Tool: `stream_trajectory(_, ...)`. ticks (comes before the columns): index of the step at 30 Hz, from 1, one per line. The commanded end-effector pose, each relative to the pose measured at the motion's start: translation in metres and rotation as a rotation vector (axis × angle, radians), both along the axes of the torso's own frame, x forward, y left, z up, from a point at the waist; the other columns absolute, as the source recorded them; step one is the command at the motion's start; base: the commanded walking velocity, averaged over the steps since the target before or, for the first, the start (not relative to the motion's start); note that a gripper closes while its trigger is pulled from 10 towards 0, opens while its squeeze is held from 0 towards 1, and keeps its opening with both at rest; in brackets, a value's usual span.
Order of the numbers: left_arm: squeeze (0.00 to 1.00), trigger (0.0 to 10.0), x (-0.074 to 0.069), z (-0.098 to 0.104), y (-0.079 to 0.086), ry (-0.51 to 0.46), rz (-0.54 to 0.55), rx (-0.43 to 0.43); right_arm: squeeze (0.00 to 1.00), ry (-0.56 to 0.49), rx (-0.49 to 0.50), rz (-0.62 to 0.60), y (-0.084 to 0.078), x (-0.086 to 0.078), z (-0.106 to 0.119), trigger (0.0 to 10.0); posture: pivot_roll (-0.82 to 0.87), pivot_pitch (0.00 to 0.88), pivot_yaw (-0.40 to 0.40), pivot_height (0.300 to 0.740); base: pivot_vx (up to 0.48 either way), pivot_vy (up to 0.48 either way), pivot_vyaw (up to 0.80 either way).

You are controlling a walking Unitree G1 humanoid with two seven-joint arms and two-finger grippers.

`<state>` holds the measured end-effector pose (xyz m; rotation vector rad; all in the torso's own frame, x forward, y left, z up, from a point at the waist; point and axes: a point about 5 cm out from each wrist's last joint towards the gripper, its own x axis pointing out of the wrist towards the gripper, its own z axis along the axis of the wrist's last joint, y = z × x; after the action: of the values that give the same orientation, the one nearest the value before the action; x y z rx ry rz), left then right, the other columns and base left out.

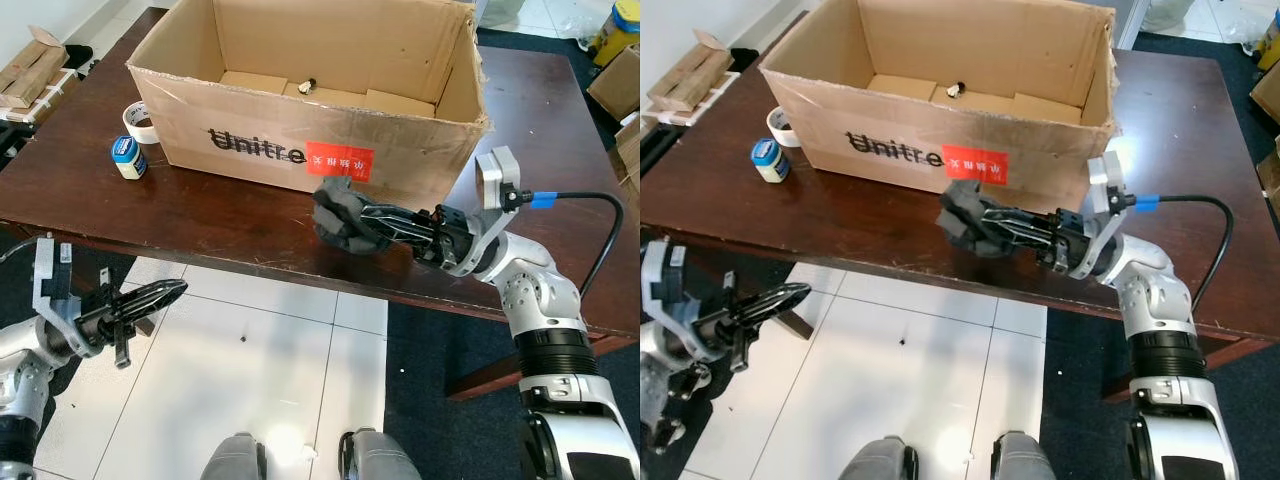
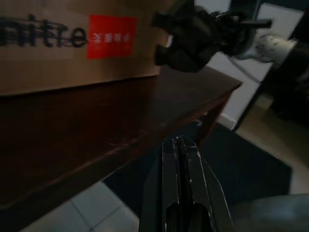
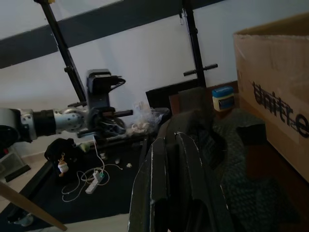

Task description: Picking trash to rubbish bin

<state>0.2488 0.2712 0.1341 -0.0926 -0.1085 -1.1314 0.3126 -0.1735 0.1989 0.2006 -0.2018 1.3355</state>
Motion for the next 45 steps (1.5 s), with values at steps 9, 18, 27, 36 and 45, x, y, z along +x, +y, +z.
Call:
stream_trajectory(9, 0.00, 10.0, 0.019, 0.014, 0.008, -0.078, 0.164, 0.049, 0.00, -0.103, 0.059, -0.039, 0.010, 0.010, 0.028, 10.0, 0.04, 0.143, 0.012, 0.740, 0.000, 0.000, 0.00)
stream_trajectory(18, 0.00, 10.0, 0.031, 0.044, 0.002, -0.201, 0.150, 0.093, 0.00, -0.165, 0.144, -0.063, 0.025, 0.029, 0.058, 10.0, 0.04, 0.140, 0.010, 0.740, 0.000, 0.000, 0.00)
stream_trajectory(27, 0.00, 10.0, 0.040, 0.063, -0.002, -0.267, 0.168, 0.149, 0.00, -0.198, 0.167, -0.102, 0.035, 0.039, 0.073, 10.0, 0.05, 0.138, 0.008, 0.740, 0.000, 0.000, 0.00)
stream_trajectory(36, 0.00, 10.0, 0.050, 0.064, -0.002, -0.278, 0.245, 0.202, 0.00, -0.256, 0.226, -0.294, 0.038, 0.059, 0.101, 10.0, 0.05, 0.135, 0.012, 0.740, 0.000, 0.000, 0.00)
stream_trajectory(45, 0.00, 10.0, 0.058, 0.066, -0.005, -0.302, 0.315, 0.214, 0.00, -0.307, 0.270, -0.421, 0.037, 0.069, 0.122, 10.0, 0.05, 0.129, 0.009, 0.740, 0.000, 0.000, 0.00)
